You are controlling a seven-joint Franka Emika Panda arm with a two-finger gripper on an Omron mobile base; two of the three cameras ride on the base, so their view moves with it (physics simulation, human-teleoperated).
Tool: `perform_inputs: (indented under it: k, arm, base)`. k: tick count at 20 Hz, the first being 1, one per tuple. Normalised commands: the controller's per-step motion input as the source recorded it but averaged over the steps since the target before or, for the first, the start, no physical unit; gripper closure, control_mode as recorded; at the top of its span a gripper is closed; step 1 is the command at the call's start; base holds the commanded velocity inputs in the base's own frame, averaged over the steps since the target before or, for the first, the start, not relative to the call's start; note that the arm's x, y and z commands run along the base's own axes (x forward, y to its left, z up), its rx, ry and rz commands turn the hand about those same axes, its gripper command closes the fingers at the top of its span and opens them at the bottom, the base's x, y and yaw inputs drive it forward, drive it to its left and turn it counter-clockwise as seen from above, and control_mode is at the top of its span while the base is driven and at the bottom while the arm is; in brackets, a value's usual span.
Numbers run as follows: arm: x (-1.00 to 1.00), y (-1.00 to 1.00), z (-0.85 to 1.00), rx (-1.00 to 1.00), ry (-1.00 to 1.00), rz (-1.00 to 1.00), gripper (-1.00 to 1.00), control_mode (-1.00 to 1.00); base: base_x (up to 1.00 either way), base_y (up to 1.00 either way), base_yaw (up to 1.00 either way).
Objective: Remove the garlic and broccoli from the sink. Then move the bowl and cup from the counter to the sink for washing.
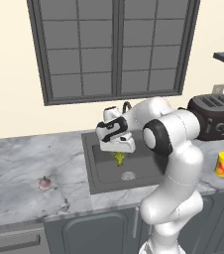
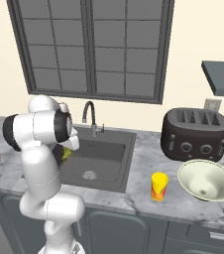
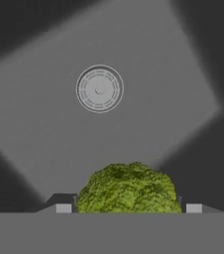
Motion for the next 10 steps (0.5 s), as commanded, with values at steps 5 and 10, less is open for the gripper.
perform_inputs:
  k: [5,10]
  arm:
    - [-0.08,0.08,0.31,-0.01,0.0,-0.05,1.0,-1.0]
    - [-0.05,0.1,0.29,0.0,0.0,-0.05,1.0,-1.0]
  base:
    - [0.0,0.0,0.0]
    - [0.0,0.0,0.0]
